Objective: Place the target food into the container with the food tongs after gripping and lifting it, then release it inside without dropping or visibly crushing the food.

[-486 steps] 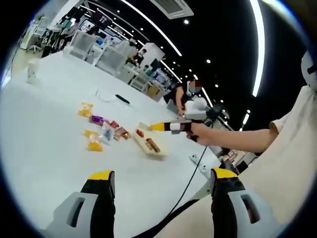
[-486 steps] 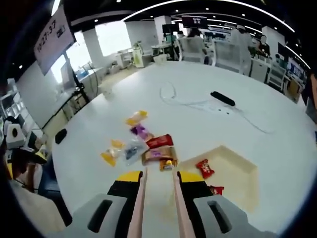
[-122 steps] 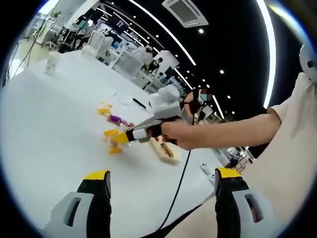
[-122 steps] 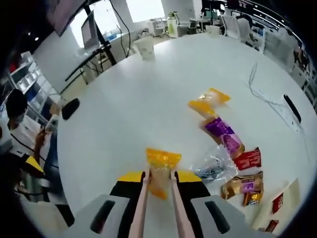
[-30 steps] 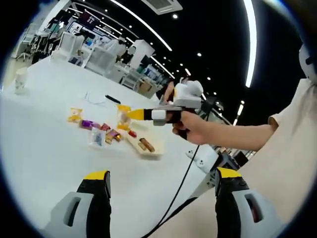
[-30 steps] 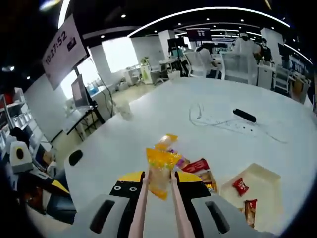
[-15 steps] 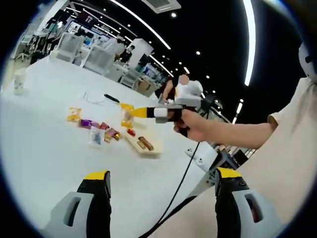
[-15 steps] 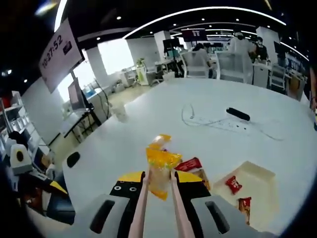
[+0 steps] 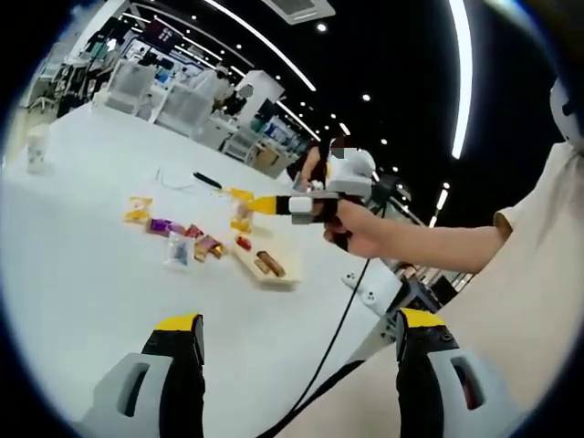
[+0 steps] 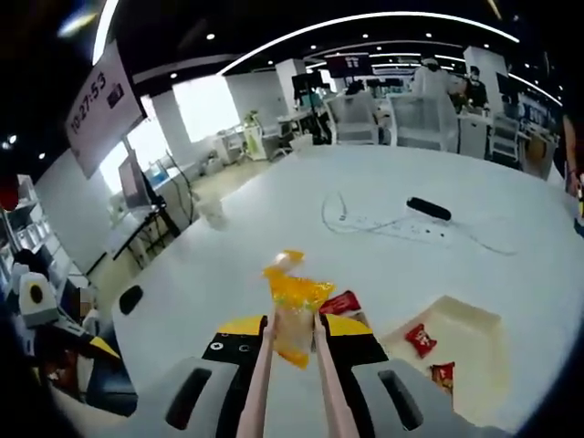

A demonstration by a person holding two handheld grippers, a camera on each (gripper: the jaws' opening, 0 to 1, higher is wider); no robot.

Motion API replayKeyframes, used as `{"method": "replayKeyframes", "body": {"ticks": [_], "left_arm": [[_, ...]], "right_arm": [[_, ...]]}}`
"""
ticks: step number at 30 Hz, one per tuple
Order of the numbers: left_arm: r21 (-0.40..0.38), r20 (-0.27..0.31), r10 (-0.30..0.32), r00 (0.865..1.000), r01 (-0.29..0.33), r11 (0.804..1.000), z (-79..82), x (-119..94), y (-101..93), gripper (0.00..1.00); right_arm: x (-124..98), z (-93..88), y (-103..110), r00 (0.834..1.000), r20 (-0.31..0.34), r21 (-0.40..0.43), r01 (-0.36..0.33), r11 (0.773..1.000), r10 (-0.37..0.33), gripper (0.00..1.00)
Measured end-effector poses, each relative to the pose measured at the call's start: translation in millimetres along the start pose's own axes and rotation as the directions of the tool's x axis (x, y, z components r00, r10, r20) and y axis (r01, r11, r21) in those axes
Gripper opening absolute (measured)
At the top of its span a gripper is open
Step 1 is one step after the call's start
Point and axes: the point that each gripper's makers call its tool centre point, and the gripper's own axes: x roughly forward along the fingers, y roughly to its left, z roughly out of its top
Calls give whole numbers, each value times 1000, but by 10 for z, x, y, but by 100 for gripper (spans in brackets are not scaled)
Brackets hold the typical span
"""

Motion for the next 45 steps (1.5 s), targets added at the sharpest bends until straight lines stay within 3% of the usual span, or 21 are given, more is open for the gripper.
{"method": "replayKeyframes", "body": {"ticks": [26, 36, 45], "left_arm": [[-10, -7, -4, 1000, 4, 1000, -36, 29, -9, 87], [-12, -20, -16, 1000, 16, 1000, -78, 45, -19, 87], [-9, -25, -17, 1000, 17, 1000, -65, 47, -4, 87]], "right_arm": [[-125, 6, -286, 999, 9, 29, 43, 999, -44, 23], [-201, -25, -423, 997, 27, 97, 69, 993, -72, 23], [-217, -20, -477, 996, 31, 106, 83, 991, -87, 23]]}}
